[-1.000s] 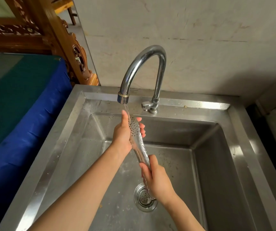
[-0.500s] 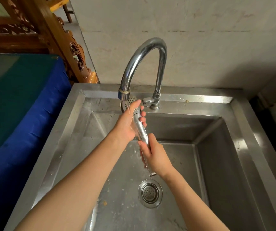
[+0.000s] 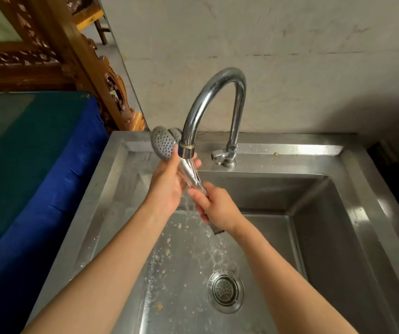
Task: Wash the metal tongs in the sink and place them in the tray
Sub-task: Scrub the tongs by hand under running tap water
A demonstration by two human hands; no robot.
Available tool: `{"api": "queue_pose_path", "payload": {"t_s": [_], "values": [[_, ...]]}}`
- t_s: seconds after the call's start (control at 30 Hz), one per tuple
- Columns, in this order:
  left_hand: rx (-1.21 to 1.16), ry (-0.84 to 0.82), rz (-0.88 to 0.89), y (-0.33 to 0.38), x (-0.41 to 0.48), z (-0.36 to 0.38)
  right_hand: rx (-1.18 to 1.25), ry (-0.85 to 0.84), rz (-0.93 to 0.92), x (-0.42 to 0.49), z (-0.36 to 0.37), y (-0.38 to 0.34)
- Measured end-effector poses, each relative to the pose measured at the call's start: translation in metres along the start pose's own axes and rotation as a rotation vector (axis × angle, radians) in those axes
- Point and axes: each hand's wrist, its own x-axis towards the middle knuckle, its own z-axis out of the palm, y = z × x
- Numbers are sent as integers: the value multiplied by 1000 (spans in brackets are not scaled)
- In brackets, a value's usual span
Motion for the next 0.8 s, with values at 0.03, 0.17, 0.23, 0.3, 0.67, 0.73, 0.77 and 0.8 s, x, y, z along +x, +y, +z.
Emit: {"api": "queue_pose_path", "payload": {"t_s": [0.03, 0.17, 0.23, 0.3, 0.67, 0.73, 0.77, 0.8], "values": [[65, -81, -4, -3, -4, -3, 0, 13, -17, 6, -2, -2], [113, -178, 6, 0, -9, 4, 40, 10, -15, 18, -6, -10], [138, -152, -1, 4, -9, 12, 94, 29, 41, 20, -5, -13], [105, -109, -43, 2, -10, 21, 105, 47, 90, 19, -5, -15], [195, 115, -61, -13, -15, 48, 359, -307, 112, -5, -39, -8], [161, 130, -17, -15, -14, 48, 328, -308, 157, -9, -45, -3], [153, 139, -1, -16, -14, 48, 311, -281, 178, -11, -48, -1], [165, 151, 7, -16, -14, 46, 298, -238, 197, -12, -50, 3]]}}
